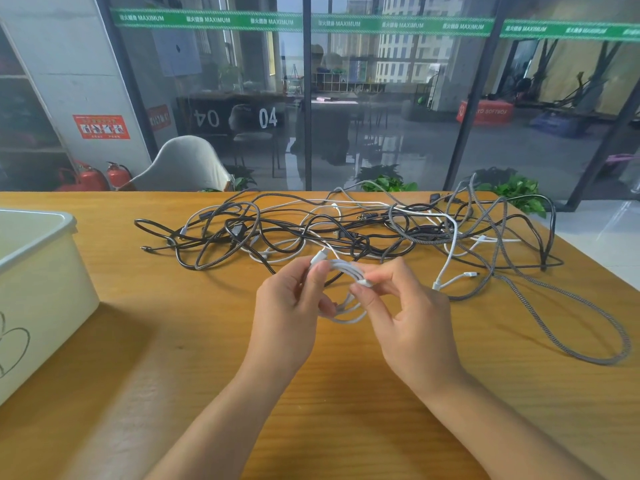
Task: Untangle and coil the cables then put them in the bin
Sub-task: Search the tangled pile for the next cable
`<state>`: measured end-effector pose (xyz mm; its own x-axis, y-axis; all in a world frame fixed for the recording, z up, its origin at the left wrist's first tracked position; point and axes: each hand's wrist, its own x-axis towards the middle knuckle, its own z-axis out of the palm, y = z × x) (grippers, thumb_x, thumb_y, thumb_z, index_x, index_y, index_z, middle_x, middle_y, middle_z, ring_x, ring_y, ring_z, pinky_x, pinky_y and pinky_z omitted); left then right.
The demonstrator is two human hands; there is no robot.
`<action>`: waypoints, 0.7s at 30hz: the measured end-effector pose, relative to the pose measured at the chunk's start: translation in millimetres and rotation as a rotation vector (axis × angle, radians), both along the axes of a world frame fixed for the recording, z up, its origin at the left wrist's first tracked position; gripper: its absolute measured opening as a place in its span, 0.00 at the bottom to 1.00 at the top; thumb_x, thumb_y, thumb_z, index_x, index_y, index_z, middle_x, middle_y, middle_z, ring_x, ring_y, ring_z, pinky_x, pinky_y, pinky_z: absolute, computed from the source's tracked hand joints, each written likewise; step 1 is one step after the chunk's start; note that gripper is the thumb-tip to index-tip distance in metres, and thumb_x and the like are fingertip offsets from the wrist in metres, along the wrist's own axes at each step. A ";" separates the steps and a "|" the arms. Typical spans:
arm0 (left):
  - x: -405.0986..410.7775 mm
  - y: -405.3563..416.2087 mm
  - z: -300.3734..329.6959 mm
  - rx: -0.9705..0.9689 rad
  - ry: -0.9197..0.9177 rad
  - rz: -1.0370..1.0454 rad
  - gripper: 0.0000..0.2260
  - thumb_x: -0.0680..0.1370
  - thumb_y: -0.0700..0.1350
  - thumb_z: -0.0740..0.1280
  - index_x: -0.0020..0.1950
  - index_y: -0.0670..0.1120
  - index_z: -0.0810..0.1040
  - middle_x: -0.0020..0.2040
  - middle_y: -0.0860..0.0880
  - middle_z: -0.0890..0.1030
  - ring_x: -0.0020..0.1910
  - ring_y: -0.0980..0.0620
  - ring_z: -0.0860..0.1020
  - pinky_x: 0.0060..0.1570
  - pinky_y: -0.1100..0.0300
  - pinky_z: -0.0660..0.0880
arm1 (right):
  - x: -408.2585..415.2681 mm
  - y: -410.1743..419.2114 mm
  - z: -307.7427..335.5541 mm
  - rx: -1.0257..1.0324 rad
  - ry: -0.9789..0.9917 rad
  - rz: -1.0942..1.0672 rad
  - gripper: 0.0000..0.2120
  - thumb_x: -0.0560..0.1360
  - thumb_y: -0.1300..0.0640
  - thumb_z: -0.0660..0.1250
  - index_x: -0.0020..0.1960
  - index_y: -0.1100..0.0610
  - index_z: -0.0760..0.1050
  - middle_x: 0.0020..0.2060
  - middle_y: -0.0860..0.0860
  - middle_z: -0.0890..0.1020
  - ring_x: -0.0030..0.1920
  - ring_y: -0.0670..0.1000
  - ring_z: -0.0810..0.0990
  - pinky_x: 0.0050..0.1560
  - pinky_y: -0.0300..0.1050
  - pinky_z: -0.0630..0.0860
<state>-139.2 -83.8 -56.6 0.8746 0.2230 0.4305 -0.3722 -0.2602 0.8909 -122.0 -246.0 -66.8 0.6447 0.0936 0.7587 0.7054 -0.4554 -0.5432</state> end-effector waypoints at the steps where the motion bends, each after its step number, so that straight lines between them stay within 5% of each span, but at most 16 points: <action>1: 0.2 0.8 0.1 -0.008 0.005 0.017 0.11 0.85 0.49 0.63 0.47 0.48 0.81 0.29 0.49 0.81 0.31 0.55 0.81 0.39 0.54 0.79 | 0.1 0.0 0.5 0.007 0.018 0.020 0.07 0.80 0.53 0.72 0.51 0.53 0.74 0.55 0.41 0.86 0.52 0.39 0.85 0.50 0.43 0.82; 6: 0.0 -0.4 3.2 -0.108 0.020 -0.007 0.12 0.86 0.47 0.62 0.45 0.48 0.81 0.28 0.49 0.80 0.32 0.53 0.80 0.37 0.60 0.80 | 1.4 5.2 7.2 0.491 0.454 0.202 0.07 0.78 0.59 0.72 0.50 0.57 0.73 0.44 0.52 0.87 0.47 0.49 0.86 0.52 0.45 0.81; 10: -1.2 -2.8 7.0 -0.186 0.056 -0.068 0.15 0.85 0.48 0.62 0.39 0.48 0.77 0.28 0.49 0.77 0.30 0.53 0.76 0.35 0.57 0.79 | 4.0 4.1 12.6 0.879 0.870 0.490 0.11 0.74 0.57 0.71 0.53 0.59 0.73 0.48 0.61 0.88 0.46 0.54 0.87 0.51 0.49 0.83; 12: -1.2 -0.3 6.3 -0.220 0.094 -0.117 0.18 0.85 0.49 0.62 0.37 0.44 0.74 0.28 0.45 0.77 0.30 0.51 0.75 0.36 0.56 0.78 | 5.0 2.3 12.6 0.832 0.894 0.506 0.11 0.75 0.57 0.70 0.54 0.57 0.72 0.48 0.61 0.88 0.45 0.54 0.87 0.49 0.47 0.83; 18: -0.7 0.1 0.0 -0.277 0.177 -0.186 0.20 0.85 0.50 0.62 0.38 0.40 0.72 0.31 0.41 0.76 0.30 0.50 0.75 0.36 0.59 0.78 | 5.0 0.9 4.3 0.410 0.541 0.267 0.06 0.82 0.59 0.68 0.58 0.53 0.80 0.43 0.54 0.88 0.45 0.53 0.88 0.41 0.45 0.84; 21: -0.7 -0.8 -0.1 -0.296 0.194 -0.209 0.21 0.85 0.50 0.61 0.41 0.34 0.72 0.32 0.45 0.76 0.31 0.50 0.75 0.35 0.59 0.77 | 6.2 -1.1 0.9 0.355 0.569 0.286 0.10 0.83 0.58 0.67 0.60 0.51 0.83 0.45 0.51 0.89 0.46 0.51 0.88 0.37 0.47 0.84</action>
<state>-139.9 -84.6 -56.7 0.9729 0.1213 0.1967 -0.2072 0.0811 0.9749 -115.8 -247.0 -65.9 0.9353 0.1282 0.3297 0.3352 -0.0236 -0.9418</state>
